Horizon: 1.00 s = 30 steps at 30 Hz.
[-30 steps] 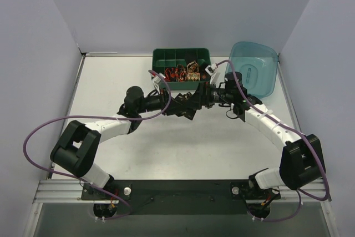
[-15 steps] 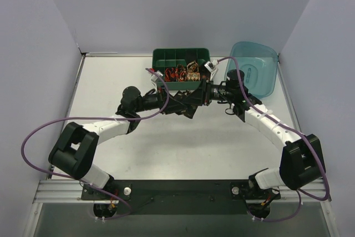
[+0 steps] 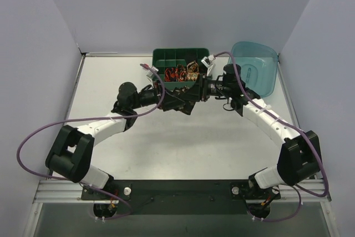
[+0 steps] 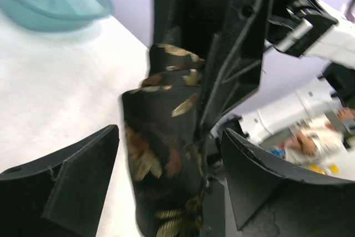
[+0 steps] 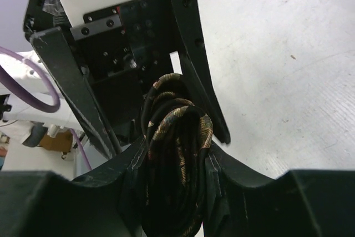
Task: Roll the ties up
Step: Pick up the tie at the center of the board, then place the tie in the storage box.
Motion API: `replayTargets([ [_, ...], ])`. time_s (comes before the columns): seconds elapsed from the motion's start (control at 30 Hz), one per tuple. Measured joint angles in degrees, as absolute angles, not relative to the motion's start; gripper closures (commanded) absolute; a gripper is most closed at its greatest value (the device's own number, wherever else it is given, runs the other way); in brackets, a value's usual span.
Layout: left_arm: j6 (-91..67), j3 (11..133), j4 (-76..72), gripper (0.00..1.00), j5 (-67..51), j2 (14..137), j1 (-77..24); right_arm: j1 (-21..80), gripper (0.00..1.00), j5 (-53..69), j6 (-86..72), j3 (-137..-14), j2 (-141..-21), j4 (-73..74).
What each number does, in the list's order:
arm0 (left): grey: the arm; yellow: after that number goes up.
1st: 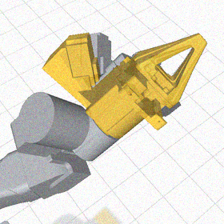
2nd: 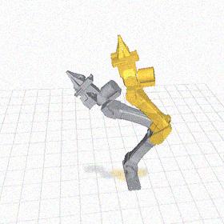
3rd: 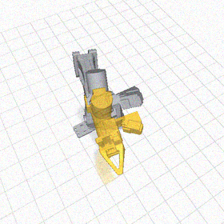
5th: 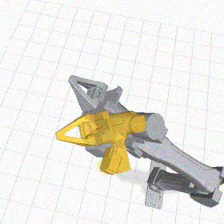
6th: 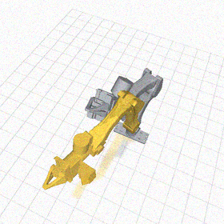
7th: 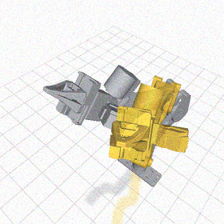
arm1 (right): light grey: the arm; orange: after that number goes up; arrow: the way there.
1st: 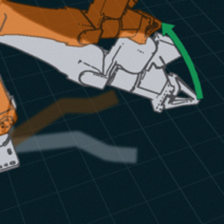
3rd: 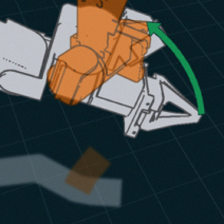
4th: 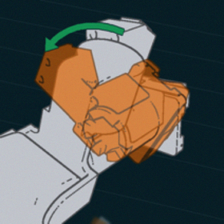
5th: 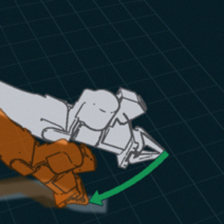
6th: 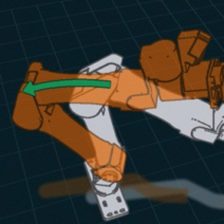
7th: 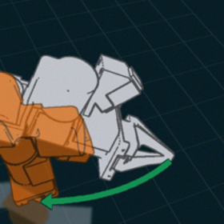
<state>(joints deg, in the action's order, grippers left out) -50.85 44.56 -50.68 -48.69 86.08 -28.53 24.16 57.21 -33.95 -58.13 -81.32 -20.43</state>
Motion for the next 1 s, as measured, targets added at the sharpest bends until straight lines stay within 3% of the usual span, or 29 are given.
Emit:
replayTargets([
  [0.03, -50.35, 44.84, -49.34, 0.14, -48.18, 85.69, -27.53, 24.25, 1.00, 56.53, -33.23, -59.35, -81.87, -18.98],
  [0.1, -49.65, 44.93, -46.76, 0.03, -46.92, 84.71, -24.49, 24.43, 1.00, 54.89, -32.03, -62.19, -83.70, -16.78],
  [0.4, -44.64, 45.74, -30.41, 0.03, -37.30, 79.46, -9.21, 24.88, 1.00, 45.91, -28.45, -82.78, -101.65, -5.63],
  [0.7, -34.85, 49.65, -9.58, 0.03, -23.07, 78.13, -7.92, 26.65, 1.00, 30.20, -27.94, -115.50, -125.58, 7.46],
  [1.0, -30.44, 49.76, 2.85, 0.03, -10.72, 77.69, -7.92, 28.95, 1.00, 19.03, -32.12, -127.13, -136.05, 9.21],
])
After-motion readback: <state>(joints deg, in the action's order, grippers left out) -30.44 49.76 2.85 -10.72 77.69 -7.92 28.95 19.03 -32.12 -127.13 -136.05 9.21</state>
